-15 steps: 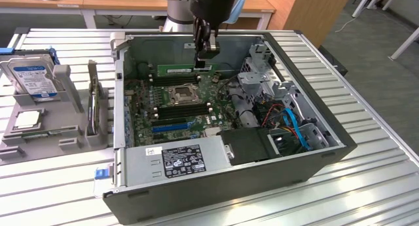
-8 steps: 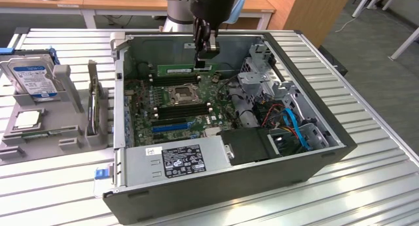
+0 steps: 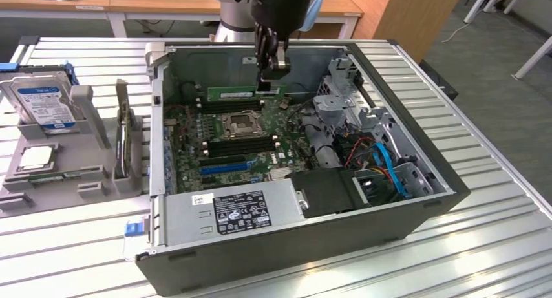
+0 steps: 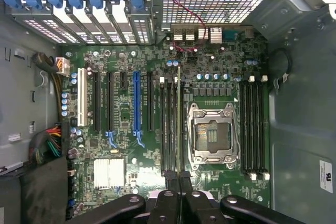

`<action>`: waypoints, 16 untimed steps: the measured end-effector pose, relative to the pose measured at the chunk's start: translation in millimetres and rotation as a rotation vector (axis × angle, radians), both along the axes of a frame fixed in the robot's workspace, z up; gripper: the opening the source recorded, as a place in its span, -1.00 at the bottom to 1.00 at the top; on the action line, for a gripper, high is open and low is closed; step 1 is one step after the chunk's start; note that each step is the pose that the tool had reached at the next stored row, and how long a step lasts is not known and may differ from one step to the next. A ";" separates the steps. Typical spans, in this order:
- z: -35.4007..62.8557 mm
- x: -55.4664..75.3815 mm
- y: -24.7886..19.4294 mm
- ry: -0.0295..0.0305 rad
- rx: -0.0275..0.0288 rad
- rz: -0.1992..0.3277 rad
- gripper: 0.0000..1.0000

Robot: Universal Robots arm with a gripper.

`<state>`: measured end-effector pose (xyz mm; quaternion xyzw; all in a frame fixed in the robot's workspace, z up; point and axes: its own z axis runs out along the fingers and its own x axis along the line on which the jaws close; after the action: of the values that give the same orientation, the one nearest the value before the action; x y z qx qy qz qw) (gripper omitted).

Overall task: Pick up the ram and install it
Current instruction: 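Insert the ram into the slot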

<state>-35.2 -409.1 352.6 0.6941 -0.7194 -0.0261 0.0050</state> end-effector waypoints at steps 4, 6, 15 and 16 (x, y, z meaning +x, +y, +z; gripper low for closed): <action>0.0 0.0 -0.1 0.0000 -0.0001 0.000 -0.77; -0.2 0.0 -0.2 0.0001 -0.0001 0.000 -0.77; -9.3 0.0 -0.2 0.0000 0.0004 0.000 -0.77; -10.5 0.0 -0.2 -0.0001 0.0004 0.000 -0.77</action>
<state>-35.1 -409.3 342.1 0.6941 -0.7194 -0.0262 0.0048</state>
